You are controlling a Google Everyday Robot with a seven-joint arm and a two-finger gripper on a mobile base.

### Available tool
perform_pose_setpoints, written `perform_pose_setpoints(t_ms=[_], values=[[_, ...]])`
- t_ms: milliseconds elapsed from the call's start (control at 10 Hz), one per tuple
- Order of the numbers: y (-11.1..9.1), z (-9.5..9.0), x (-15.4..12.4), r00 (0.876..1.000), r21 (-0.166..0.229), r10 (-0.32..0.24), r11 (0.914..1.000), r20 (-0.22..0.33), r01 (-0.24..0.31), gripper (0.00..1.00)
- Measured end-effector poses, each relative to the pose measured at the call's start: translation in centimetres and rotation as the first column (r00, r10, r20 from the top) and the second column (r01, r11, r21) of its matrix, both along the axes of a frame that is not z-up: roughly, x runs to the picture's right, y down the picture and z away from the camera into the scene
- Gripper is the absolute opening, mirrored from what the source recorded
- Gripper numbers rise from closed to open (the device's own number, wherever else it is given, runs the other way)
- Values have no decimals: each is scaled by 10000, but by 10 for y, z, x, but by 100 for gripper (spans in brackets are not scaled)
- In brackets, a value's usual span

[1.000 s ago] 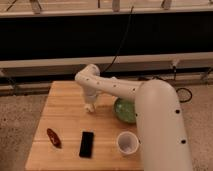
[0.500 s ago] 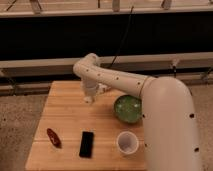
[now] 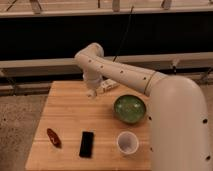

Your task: Place the white sponge in the ceramic bowl

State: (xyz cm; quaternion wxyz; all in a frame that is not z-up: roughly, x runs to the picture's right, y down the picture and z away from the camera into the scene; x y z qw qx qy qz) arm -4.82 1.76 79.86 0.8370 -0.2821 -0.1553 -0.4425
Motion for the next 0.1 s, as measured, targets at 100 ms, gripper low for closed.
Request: perform_pose_setpoints(t_ms=[100], values=[[-3,-5,9,9999,-26,125,9999,-29,-125,0]])
